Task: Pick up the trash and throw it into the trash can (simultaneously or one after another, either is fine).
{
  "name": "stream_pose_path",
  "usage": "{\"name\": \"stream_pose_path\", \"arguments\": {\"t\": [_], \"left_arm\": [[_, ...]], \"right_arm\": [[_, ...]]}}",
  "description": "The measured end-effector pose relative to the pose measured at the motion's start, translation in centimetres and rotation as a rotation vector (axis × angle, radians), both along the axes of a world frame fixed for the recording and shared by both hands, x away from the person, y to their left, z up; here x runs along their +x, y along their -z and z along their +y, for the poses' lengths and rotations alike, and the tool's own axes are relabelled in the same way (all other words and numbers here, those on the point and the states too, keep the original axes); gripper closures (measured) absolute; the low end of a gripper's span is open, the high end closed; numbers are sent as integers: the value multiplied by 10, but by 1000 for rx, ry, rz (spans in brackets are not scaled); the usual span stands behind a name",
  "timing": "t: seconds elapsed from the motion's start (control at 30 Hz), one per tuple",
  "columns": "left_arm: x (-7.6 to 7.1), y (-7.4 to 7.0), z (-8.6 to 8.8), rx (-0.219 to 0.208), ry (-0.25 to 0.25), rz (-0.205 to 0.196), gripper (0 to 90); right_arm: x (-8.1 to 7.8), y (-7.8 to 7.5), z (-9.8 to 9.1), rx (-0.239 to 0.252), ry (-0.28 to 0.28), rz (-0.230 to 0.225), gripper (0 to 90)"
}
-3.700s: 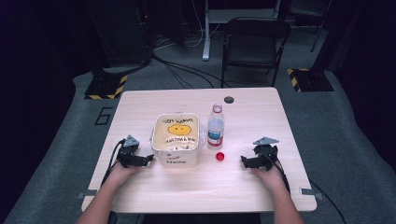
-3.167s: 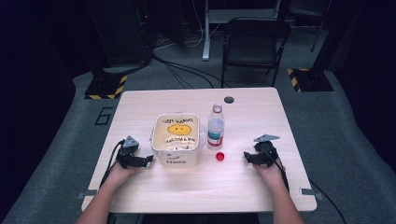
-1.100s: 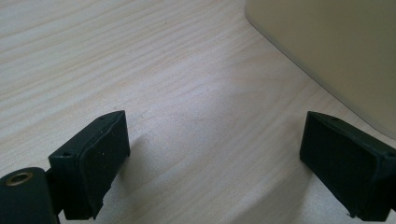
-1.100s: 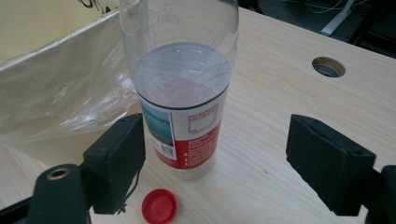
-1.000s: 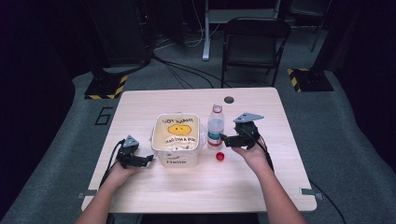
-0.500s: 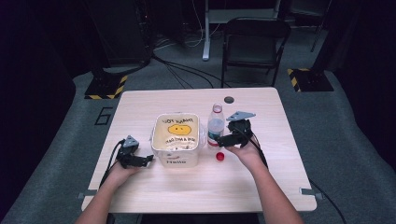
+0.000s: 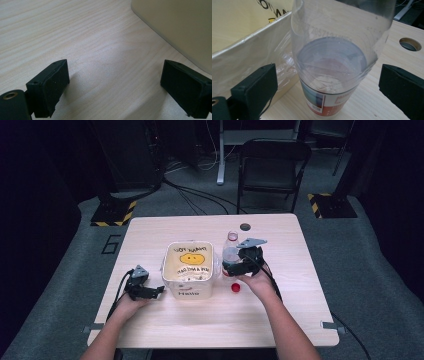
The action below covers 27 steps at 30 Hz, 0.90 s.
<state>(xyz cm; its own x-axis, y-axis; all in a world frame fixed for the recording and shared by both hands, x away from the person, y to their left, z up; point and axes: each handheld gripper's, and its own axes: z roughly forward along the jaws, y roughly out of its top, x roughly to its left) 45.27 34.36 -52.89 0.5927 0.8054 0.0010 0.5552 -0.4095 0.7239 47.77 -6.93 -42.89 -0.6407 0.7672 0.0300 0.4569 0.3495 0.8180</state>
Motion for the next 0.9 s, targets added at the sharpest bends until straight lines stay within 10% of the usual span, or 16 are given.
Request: {"name": "stream_pose_path", "arguments": {"t": [0.9], "left_arm": [[0, 0, 0, 0, 0, 0, 82]], "right_arm": [[7, 2, 4, 35, -8, -13, 190]]}}
